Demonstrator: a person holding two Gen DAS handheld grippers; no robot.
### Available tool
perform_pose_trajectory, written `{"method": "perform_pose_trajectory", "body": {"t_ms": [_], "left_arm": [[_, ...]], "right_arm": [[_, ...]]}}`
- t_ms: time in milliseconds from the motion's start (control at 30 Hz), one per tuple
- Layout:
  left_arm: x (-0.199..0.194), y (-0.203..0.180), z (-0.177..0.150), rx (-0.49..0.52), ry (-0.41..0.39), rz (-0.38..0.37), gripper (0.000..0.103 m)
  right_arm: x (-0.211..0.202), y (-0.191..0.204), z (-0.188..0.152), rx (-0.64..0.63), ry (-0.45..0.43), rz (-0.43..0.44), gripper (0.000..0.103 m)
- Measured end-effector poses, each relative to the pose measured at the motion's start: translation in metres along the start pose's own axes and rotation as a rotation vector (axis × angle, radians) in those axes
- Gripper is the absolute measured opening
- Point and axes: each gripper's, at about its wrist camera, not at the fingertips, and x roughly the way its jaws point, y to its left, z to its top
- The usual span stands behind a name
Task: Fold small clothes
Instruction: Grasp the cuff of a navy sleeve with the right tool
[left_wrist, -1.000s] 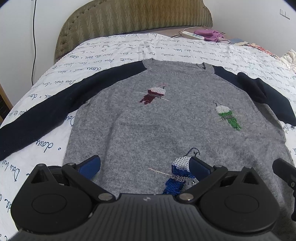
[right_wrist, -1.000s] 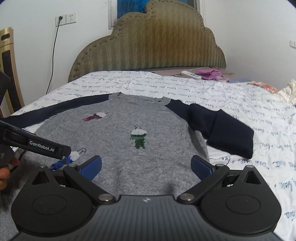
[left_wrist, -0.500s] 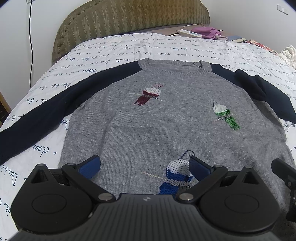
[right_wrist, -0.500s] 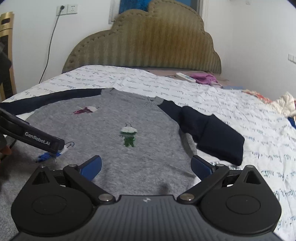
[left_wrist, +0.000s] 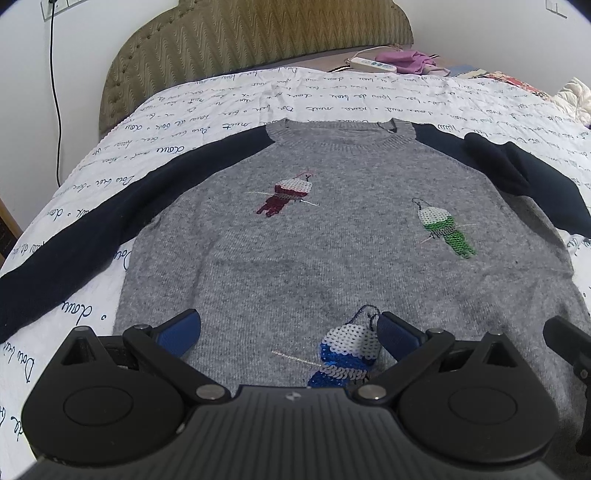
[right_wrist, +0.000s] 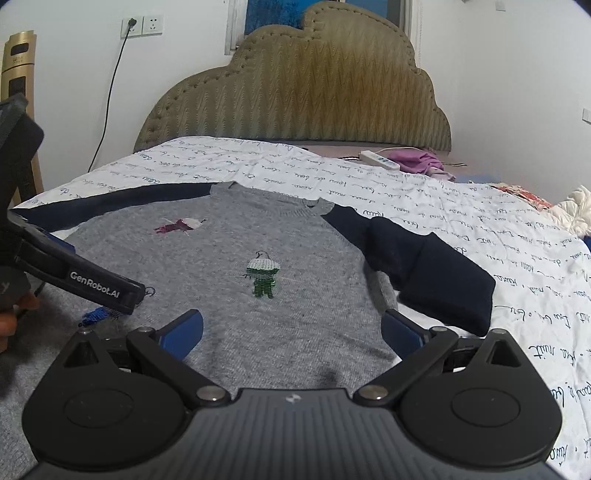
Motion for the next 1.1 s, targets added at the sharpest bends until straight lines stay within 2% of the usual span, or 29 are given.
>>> {"method": "perform_pose_trajectory", "body": {"t_ms": [400,533,600,733,833,867,933,1100], "left_arm": [[0.005,-0.006,0.004,0.005,0.002,-0.002,0.103],[0.005,-0.013,0.007,0.021,-0.002,-0.009,0.103],[0.005,-0.016,0.008,0.029,-0.004,-0.015,0.103],[0.004,-0.018,0.009,0.028,-0.007,-0.024,0.103],[0.003,-0.019,0.011,0.012,-0.007,-0.031,0.103],[0.003,-0.019,0.011,0.011,-0.006,-0.031,0.103],[0.005,-0.021,0.012,0.017,-0.002,-0.025,0.103],[0.010,-0.023,0.013,0.025,0.013,-0.020,0.103]], "right_arm": [[0.004,-0.022,-0.001,0.043,0.007,-0.015,0.103],[0.004,-0.046,-0.001,0.039,-0.007,-0.082,0.103],[0.005,-0.057,0.000,-0.003,-0.018,-0.161,0.103],[0.027,-0.084,-0.003,-0.183,-0.003,-0.350,0.103],[0.058,-0.095,-0.013,-0.335,0.048,-0.422,0.101],[0.066,-0.096,-0.016,-0.384,0.062,-0.433,0.093],[0.083,-0.096,-0.020,-0.465,0.080,-0.443,0.086],[0.113,-0.093,-0.020,-0.483,0.121,-0.353,0.084]]}}
